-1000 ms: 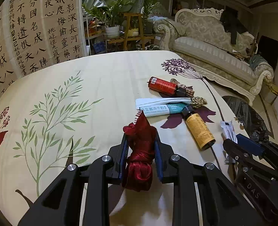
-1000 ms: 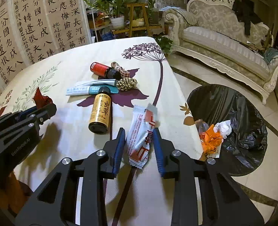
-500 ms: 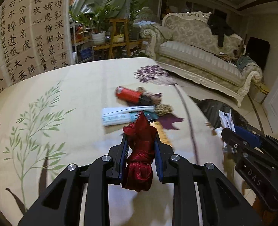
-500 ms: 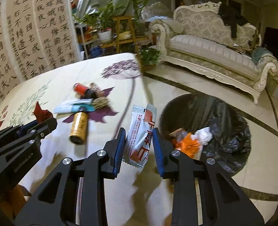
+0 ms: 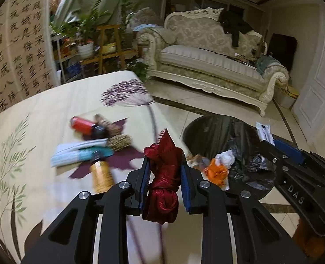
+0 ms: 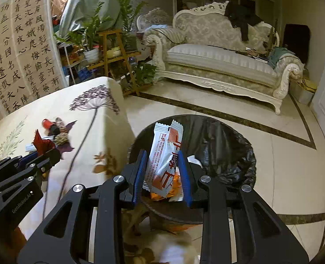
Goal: Collect trash
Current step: 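Carry the red bag to the bin with the left tool while the right tool carries the wrapper, then open both tools over the bin to drop the red bag and wrapper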
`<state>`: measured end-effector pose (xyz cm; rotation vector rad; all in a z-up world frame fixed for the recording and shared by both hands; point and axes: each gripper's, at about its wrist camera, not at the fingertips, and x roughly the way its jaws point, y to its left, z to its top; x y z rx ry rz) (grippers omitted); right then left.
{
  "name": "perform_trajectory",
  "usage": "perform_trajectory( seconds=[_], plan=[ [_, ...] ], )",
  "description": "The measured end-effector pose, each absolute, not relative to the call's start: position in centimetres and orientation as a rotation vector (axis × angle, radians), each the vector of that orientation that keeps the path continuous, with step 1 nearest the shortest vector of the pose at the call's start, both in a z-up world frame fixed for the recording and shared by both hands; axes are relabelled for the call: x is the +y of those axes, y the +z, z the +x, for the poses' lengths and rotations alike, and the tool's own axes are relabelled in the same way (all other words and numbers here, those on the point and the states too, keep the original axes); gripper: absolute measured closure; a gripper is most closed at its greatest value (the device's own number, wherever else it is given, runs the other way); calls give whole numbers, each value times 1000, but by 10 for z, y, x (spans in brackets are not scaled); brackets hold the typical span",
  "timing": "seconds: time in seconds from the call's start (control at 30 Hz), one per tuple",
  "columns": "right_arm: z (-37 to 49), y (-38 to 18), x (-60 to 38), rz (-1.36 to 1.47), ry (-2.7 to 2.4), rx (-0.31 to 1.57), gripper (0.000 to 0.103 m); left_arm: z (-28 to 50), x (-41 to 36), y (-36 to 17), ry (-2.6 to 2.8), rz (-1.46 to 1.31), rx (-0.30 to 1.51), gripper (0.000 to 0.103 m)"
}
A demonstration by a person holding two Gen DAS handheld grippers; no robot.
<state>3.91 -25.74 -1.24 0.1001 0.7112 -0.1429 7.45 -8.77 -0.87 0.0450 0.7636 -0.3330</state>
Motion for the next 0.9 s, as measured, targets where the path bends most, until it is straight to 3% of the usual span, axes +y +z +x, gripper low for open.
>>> perform_trajectory(
  seconds=[0.8, 0.9],
  plan=[
    [60, -41, -314, 173, -192, 750, 73, 110, -164, -33, -359, 144, 826, 77],
    [61, -41, -316, 176, -200, 748, 73, 112, -165, -34, -349, 145, 834, 69]
  ],
)
